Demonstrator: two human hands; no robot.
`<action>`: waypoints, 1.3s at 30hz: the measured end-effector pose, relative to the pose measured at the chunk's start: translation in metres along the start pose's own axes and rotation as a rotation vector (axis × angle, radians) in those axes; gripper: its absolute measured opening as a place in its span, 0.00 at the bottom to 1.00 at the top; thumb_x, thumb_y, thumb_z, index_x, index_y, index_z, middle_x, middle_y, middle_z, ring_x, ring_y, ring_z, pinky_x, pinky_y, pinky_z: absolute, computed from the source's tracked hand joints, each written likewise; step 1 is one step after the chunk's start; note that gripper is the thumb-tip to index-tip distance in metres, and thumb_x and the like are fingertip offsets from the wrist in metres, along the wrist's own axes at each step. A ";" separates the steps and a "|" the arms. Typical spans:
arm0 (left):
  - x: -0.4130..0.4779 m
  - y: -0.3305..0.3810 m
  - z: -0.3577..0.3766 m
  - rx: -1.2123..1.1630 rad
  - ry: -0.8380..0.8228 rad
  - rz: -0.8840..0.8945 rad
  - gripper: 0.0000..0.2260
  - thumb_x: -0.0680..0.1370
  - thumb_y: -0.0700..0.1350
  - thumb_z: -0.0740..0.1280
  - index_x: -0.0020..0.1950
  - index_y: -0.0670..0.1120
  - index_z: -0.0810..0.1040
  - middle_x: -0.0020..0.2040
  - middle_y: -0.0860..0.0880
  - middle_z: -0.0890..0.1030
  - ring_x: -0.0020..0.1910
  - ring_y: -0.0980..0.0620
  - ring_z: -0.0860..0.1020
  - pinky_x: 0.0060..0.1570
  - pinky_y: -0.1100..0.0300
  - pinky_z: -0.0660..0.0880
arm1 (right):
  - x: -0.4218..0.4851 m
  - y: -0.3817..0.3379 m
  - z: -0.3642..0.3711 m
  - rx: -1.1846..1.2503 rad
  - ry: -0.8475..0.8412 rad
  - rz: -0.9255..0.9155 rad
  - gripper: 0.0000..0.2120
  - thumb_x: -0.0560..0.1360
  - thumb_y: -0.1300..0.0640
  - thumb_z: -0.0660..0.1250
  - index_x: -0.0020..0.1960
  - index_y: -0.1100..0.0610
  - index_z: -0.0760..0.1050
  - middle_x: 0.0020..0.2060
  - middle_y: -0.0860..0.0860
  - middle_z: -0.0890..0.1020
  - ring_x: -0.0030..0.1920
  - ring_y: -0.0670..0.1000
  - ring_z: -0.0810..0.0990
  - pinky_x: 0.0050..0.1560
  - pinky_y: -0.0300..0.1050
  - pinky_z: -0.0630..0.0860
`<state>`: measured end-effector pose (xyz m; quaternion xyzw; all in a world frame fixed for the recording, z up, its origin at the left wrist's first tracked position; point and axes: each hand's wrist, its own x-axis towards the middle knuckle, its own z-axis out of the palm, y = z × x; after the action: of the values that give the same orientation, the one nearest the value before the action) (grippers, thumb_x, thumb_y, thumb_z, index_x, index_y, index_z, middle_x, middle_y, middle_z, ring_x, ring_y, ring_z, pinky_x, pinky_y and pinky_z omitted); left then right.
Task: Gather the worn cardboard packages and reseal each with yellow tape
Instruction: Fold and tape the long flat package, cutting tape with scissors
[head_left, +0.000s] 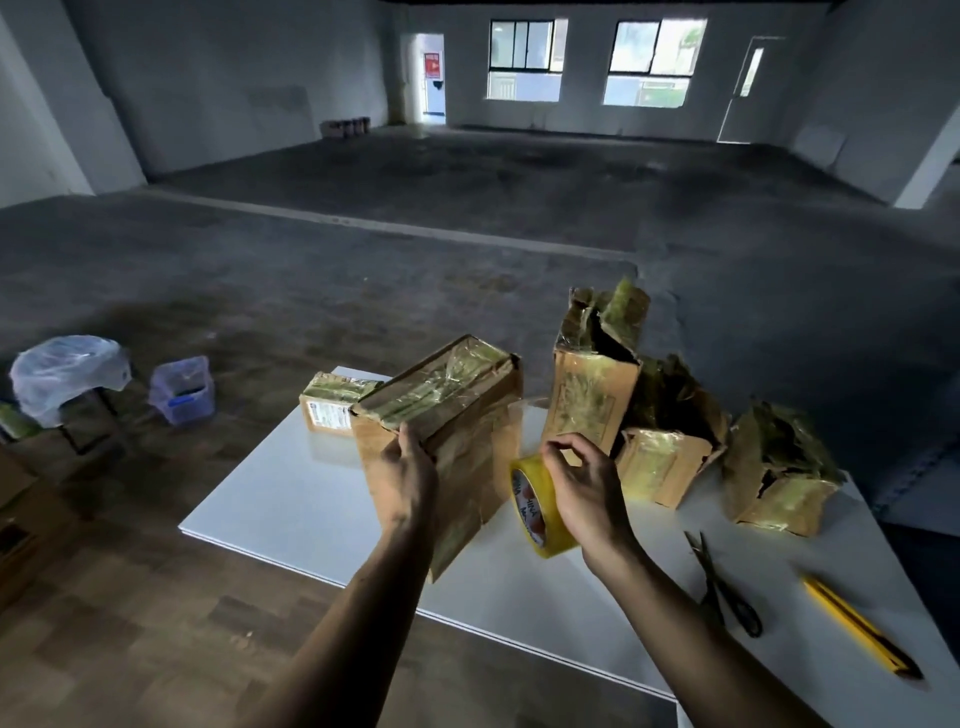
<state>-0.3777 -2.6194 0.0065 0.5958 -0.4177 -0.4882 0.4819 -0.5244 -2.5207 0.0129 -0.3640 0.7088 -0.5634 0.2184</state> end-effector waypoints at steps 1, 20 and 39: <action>0.004 -0.008 0.003 0.005 -0.033 0.000 0.29 0.74 0.66 0.56 0.49 0.43 0.83 0.45 0.42 0.85 0.48 0.39 0.82 0.52 0.43 0.80 | 0.000 -0.001 0.002 -0.002 0.004 0.009 0.05 0.81 0.53 0.65 0.52 0.53 0.78 0.47 0.48 0.81 0.41 0.39 0.81 0.33 0.31 0.73; 0.034 -0.004 -0.031 0.276 -0.088 0.159 0.28 0.73 0.63 0.70 0.58 0.41 0.67 0.58 0.39 0.74 0.58 0.39 0.74 0.59 0.45 0.73 | 0.002 -0.013 0.043 -0.099 -0.045 0.038 0.08 0.81 0.51 0.64 0.54 0.54 0.78 0.51 0.48 0.81 0.51 0.46 0.78 0.41 0.30 0.70; 0.040 0.059 -0.012 0.614 -0.361 0.642 0.18 0.75 0.42 0.73 0.30 0.53 0.71 0.28 0.59 0.72 0.26 0.64 0.70 0.28 0.71 0.64 | 0.022 -0.031 0.017 -0.042 -0.433 0.045 0.17 0.78 0.44 0.68 0.59 0.55 0.76 0.49 0.45 0.81 0.46 0.42 0.79 0.35 0.31 0.73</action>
<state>-0.3610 -2.6671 0.0581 0.4575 -0.7824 -0.2643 0.3297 -0.5172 -2.5514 0.0404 -0.4649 0.6648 -0.4521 0.3707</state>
